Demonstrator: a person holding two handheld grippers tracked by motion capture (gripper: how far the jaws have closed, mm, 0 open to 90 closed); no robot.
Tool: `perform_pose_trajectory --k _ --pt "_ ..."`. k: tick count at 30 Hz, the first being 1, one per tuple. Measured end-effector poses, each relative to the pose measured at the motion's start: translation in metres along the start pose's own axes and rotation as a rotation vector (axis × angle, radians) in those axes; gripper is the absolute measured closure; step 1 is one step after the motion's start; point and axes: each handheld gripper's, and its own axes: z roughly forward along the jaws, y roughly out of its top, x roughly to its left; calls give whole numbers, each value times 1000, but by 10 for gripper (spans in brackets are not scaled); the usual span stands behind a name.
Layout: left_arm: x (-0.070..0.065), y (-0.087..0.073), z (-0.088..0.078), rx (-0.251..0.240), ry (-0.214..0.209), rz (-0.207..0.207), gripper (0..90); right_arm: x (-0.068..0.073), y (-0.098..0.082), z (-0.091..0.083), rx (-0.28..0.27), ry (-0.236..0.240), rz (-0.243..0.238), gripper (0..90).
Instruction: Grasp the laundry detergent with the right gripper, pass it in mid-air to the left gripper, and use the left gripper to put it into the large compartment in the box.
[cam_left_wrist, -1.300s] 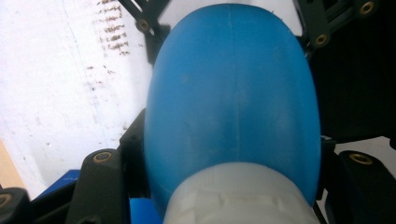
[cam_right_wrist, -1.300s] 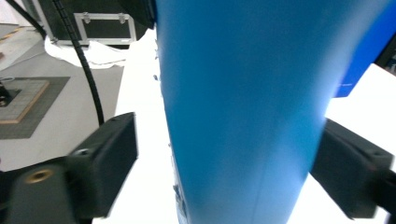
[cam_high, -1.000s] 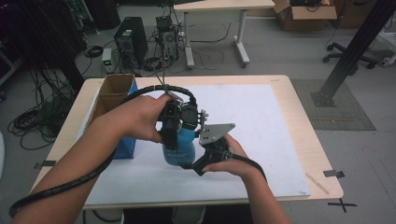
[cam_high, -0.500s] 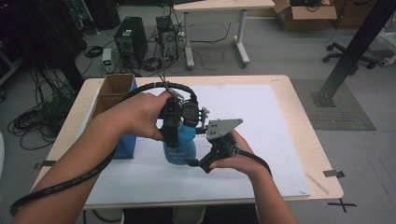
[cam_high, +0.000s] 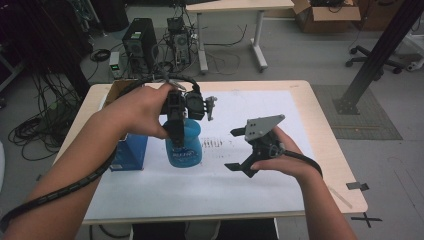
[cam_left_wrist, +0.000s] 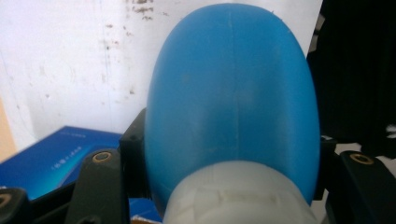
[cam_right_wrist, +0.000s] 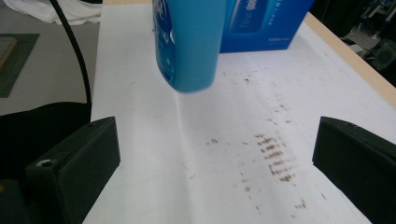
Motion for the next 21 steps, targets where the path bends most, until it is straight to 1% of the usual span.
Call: perform_pose_trajectory --k 1,2,3,4,5,6,7,10,11,12,13,14,18,19,20,21 --pt "0 0 0 0 0 0 386 -1 0 -4 2 -4 1 7" --pt "3 -2 -1 -2 -10 -20 386 -1 0 -4 2 -4 1 7" --pt "10 -7 -4 -5 -19 -60 385 -3 -1 -12 6 -12 2 7" --pt "10 -7 -4 -5 -19 -60 385 -3 -1 -12 6 -12 2 7" --pt "15 -10 -7 1 -21 -101 385 -5 -2 -18 9 -20 1 7" --pt "15 -10 -7 1 -21 -101 386 -5 -2 -18 9 -20 1 7" --pt "21 -14 -11 13 -19 -153 386 -5 -4 -22 14 -14 2 9" --pt "28 -19 -18 22 -13 -227 386 -5 -7 -26 18 -12 8 9" --pt "28 -19 -18 22 -13 -227 386 -5 -8 -26 22 -15 8 9" --pt "30 -20 -21 23 -11 -252 386 -5 -9 -27 25 -18 10 9" --pt "34 -25 -27 23 -11 -296 386 -6 -10 -28 30 -16 12 9" --pt "37 -28 -30 20 -13 -327 386 -6 -10 -29 34 -17 13 9" --pt "45 -38 -41 10 -10 -436 386 -9 -12 -35 59 -25 12 9" --pt "45 -38 -41 10 -10 -436 385 -10 -11 -37 66 -29 15 10" --pt "50 -43 -46 17 -9 -484 385 -11 -11 -38 73 -29 14 10" --pt "52 -46 -48 13 -7 -510 385 -11 -10 -39 79 -31 10 10"
